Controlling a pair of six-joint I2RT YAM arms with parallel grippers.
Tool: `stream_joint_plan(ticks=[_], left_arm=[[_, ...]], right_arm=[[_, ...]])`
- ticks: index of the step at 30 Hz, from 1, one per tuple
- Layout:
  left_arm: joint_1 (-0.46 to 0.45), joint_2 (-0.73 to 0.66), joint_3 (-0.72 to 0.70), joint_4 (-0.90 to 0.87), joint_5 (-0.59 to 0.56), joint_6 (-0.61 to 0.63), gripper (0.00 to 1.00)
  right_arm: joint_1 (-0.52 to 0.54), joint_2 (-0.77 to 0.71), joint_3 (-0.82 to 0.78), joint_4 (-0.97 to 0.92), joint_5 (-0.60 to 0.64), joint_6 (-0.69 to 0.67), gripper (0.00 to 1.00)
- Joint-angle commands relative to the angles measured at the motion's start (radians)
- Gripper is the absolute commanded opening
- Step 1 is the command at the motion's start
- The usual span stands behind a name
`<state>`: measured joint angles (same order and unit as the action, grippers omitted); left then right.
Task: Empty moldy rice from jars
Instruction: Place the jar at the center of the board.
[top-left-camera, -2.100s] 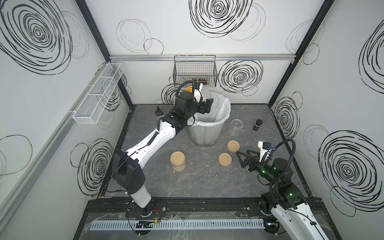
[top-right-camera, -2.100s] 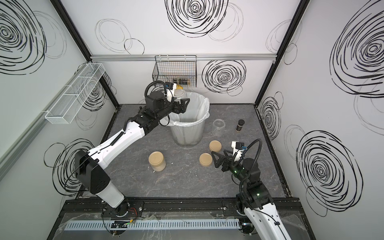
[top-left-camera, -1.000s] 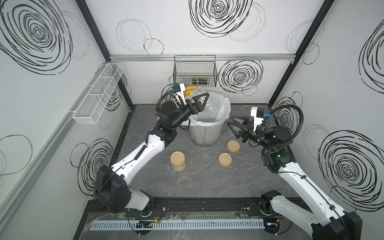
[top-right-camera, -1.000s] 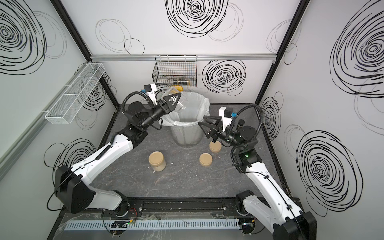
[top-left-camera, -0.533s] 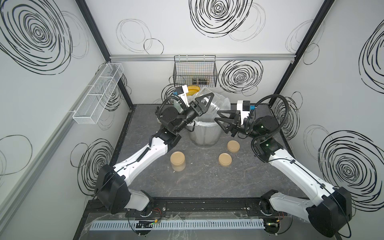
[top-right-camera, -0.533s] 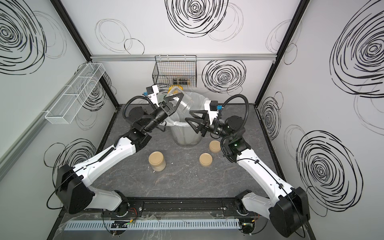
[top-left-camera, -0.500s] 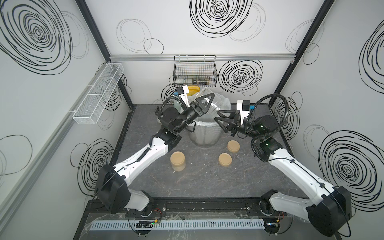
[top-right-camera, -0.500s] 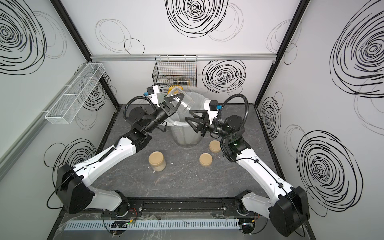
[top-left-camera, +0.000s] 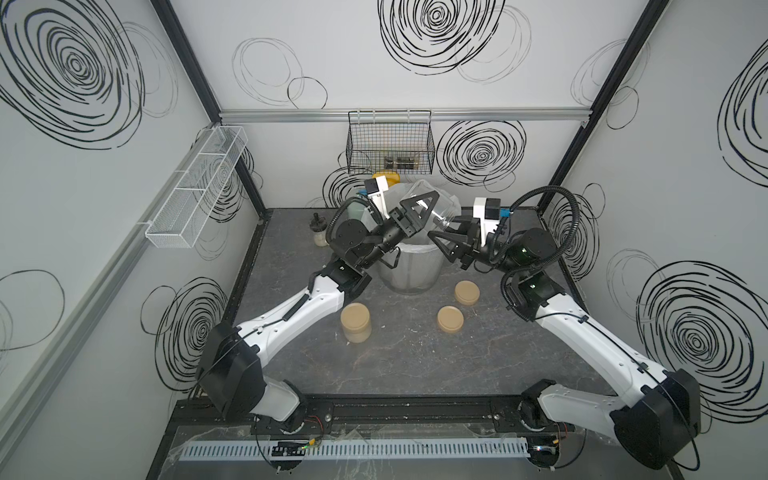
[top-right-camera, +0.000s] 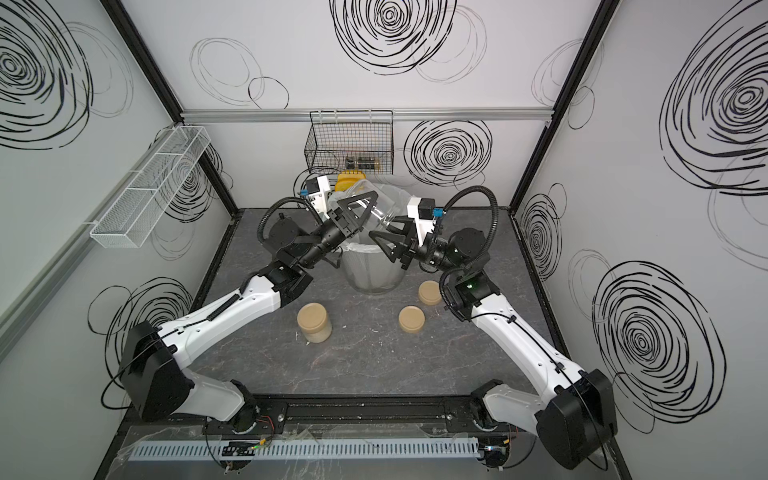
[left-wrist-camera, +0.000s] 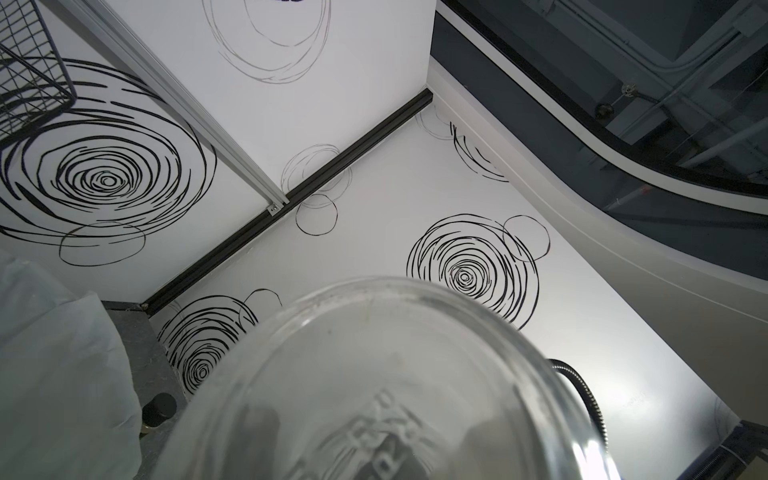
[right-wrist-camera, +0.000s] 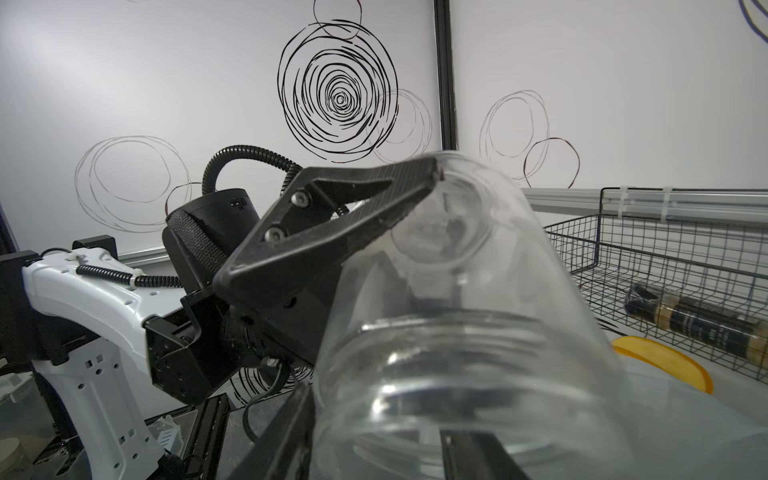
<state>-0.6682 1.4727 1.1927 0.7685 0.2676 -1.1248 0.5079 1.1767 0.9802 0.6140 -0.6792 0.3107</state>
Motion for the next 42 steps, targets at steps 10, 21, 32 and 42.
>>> stream_joint_plan(ticks=[10,21,32,42], left_arm=[[-0.053,0.029,0.002,0.207,-0.022,-0.080,0.69],[-0.021,-0.076,-0.055,0.100,-0.082,0.022,0.96],[0.203,-0.303,-0.160,-0.123,-0.070,0.169,0.96],[0.335,-0.488,-0.228,-0.410,-0.109,0.372,0.96]], right_arm=[[0.004,-0.003,0.040,0.021,0.061,-0.032,0.08],[-0.004,-0.047,0.050,-0.039,0.102,-0.061,0.00],[-0.098,-0.148,0.105,-0.387,0.096,-0.125,0.00],[-0.064,-0.196,0.114,-0.835,-0.014,-0.176,0.00]])
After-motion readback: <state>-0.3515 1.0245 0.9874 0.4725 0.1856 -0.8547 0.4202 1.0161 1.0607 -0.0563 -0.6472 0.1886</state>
